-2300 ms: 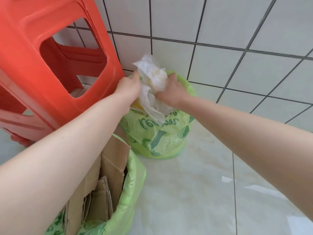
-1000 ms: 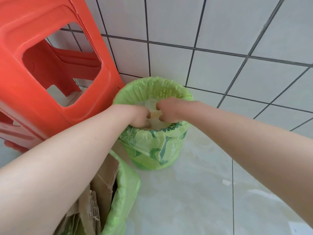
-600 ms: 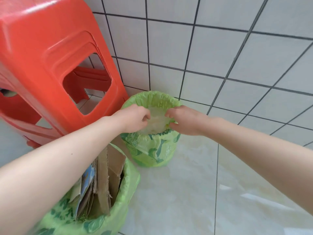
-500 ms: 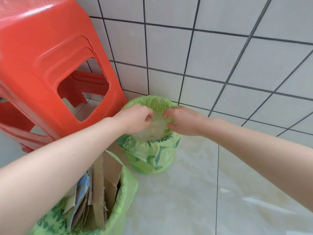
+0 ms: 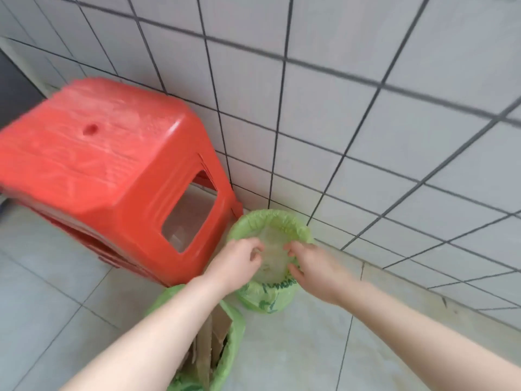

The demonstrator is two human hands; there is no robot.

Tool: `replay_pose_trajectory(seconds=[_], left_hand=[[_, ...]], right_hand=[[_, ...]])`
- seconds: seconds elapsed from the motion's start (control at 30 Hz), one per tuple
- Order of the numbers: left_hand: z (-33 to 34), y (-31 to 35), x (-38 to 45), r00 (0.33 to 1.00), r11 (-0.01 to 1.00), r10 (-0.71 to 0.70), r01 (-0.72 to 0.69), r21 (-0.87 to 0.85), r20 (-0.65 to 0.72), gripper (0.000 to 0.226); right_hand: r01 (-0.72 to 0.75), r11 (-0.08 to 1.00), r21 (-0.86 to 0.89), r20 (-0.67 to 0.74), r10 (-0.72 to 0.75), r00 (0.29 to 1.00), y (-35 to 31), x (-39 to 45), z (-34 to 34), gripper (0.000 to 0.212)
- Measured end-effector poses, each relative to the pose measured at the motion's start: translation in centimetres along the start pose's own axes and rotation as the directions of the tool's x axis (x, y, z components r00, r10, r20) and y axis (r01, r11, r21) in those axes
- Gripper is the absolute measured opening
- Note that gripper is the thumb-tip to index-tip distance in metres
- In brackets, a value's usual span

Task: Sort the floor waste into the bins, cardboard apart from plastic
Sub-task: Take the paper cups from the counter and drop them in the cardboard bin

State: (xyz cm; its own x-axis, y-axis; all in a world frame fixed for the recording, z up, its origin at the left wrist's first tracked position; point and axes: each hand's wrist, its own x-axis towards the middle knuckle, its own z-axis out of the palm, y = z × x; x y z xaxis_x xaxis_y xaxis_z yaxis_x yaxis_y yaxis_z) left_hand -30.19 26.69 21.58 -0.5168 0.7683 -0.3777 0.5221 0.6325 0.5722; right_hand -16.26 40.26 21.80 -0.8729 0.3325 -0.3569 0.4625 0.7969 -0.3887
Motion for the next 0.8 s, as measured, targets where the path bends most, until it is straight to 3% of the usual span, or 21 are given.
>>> replay_pose_trajectory(seconds=[0.17,0.3,0.47,0.6,0.7,0.8], left_hand=[[-8.7,4.8,-8.8,0.99,0.972,-0.14,0.137,-0.193,-0.005,0.025],[-17.2,8.9,-17.4,0.956,0.885,-0.263,0.187,-0.426,-0.126,0.018],[-25.0,12.3,-28.7,0.869,0.511,-0.488,0.213,-0.833,-0.077,0.018],[-31.0,11.5,-37.4,0.71,0.357,-0.685,0.134,-0.924,-0.161,0.02],[-35.0,9.0,-42.7,0.579,0.347,-0.78,0.088,-0.934,-0.236,0.02],[-38.8,5.7,-47.1,0.5,0.386,-0.811,0.07,-0.92,-0.303,0.02]], right_hand=[[0.117,0.992,0.049,0.037,-0.119,0.992,-9.4,-4.4,-8.8,0.034],[0.217,0.969,0.119,0.003,-0.219,0.976,-18.3,-7.7,-16.0,0.03],[0.238,0.945,0.226,-0.006,-0.243,0.97,-27.8,-12.2,-22.0,0.025],[0.221,0.93,0.294,0.015,-0.236,0.972,-35.3,-15.0,-24.7,0.03],[0.269,0.912,0.31,0.007,-0.285,0.958,-41.6,-15.7,-25.9,0.031],[0.32,0.895,0.312,0.018,-0.342,0.94,-48.5,-15.7,-26.5,0.032]])
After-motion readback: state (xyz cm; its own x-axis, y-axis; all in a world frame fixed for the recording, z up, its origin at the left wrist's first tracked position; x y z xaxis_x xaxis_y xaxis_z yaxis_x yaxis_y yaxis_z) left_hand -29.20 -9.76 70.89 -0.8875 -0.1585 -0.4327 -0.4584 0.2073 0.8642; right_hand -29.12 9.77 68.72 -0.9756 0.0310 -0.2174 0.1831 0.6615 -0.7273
